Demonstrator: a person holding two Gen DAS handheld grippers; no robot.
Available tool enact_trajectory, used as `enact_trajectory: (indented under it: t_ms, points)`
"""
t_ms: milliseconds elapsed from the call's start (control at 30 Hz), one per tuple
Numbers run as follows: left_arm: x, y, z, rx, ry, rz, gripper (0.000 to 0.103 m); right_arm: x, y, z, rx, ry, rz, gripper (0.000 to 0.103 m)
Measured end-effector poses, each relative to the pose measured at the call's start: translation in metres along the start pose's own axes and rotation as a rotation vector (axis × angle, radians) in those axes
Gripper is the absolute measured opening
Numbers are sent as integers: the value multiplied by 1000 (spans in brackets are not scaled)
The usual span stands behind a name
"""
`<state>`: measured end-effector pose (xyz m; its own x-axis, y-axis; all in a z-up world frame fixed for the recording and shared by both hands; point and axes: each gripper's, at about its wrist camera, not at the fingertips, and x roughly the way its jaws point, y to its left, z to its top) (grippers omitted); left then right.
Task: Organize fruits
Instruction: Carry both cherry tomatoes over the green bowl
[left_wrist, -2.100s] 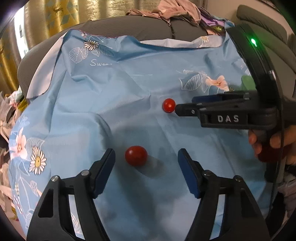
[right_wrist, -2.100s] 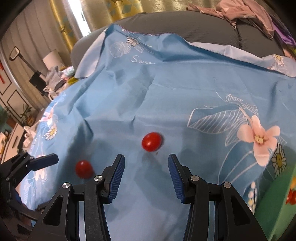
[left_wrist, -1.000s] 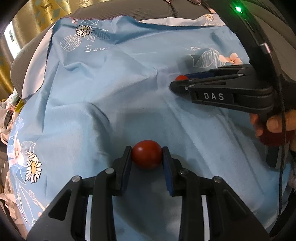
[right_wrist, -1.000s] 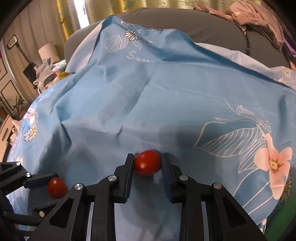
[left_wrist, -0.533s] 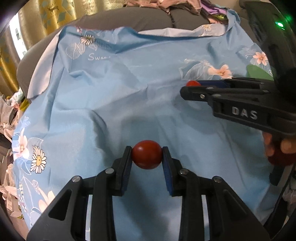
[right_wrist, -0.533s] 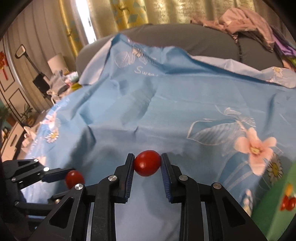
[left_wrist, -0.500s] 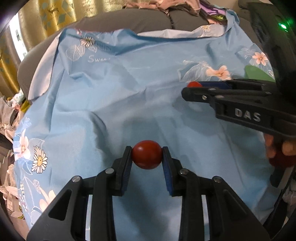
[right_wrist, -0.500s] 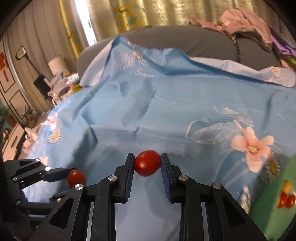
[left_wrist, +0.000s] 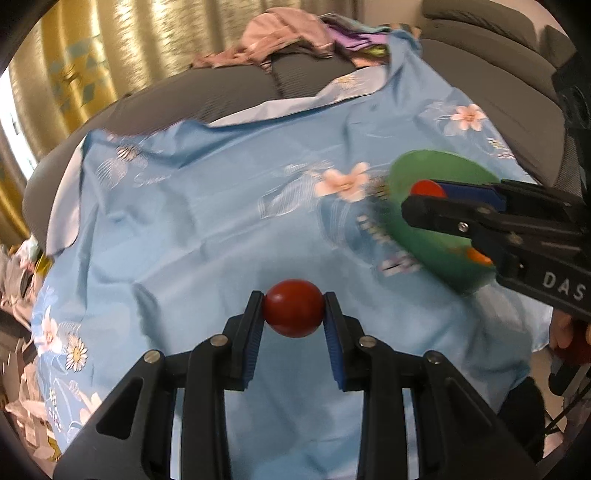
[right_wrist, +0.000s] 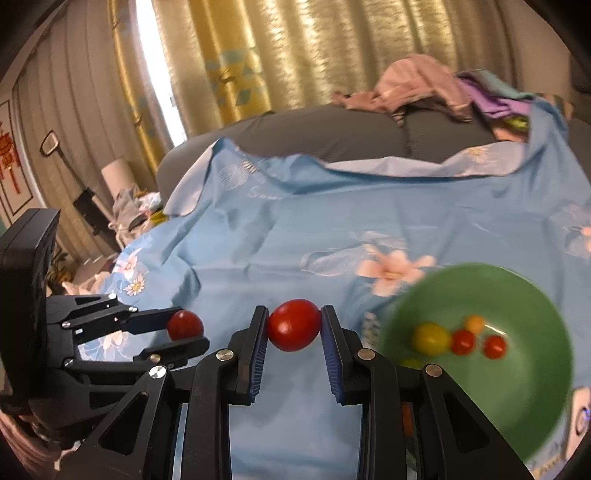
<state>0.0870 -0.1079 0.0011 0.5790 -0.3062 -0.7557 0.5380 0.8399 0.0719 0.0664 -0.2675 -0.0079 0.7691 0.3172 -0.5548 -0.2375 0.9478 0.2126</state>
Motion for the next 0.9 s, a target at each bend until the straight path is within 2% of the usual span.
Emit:
enact_trajectory:
  t_ms: [267, 500, 733, 900]
  points:
    - [1, -60, 27, 83, -22, -67, 31, -49, -44, -13, 51, -44, -90, 31]
    - [16, -107, 51, 149, -19, -123, 31, -71, -77, -24, 95, -54, -142, 31]
    - [46, -137, 61, 182, 36, -122, 32, -64, -105, -37, 142, 5, -173, 31]
    - [66, -145, 66, 187, 75, -87, 33, -56, -119, -44, 158, 58, -194, 31]
